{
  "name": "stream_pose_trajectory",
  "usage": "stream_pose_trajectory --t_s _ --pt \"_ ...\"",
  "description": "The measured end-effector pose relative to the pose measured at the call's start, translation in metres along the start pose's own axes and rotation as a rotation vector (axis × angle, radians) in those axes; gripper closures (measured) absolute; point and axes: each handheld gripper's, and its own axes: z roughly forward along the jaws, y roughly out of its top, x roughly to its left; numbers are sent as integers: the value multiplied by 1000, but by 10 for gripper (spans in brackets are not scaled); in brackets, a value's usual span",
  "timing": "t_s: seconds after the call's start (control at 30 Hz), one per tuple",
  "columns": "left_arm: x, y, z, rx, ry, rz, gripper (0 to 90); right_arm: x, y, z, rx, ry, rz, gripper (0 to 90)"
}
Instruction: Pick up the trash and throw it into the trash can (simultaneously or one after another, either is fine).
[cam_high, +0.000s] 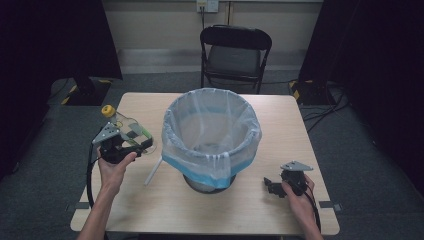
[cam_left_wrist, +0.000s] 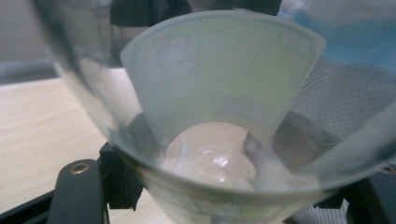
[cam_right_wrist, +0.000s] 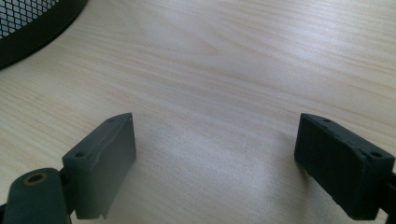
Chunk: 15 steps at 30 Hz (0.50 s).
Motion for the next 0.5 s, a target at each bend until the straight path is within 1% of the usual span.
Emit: stream_pose_trajectory --t_s 0.07,0.1,0.17,0.2,0.23,0.27,0.3,0.33,0.37,0.43,0.5 --pt "1 6 1 -18 -6 -7 280 0 0 0 0 0 0 117" --pt "2 9 2 -30 -17 -15 280 0 0 0 0 0 -1 117" --pt "3 15 4 -38 -29 -23 279 0 0 0 0 0 -2 117" --pt "3 18 4 -34 -23 -10 280 0 0 0 0 0 -1 117" --pt "3 18 4 -34 -23 -10 280 0 0 0 0 0 -1 117" --pt "3 23 5 -48 -33 -10 280 0 0 0 0 0 -1 117" --pt "3 25 4 -61 -36 -16 280 0 0 0 0 0 -1 117" --pt "3 25 4 -61 -36 -16 280 0 0 0 0 0 -1 117" --pt "4 27 4 -70 -52 -44 280 0 0 0 1 -1 1 117" --pt "5 30 4 -65 -41 -31 280 0 0 0 0 0 -1 117" --pt "5 31 4 -68 -38 -36 280 0 0 0 0 0 1 117"
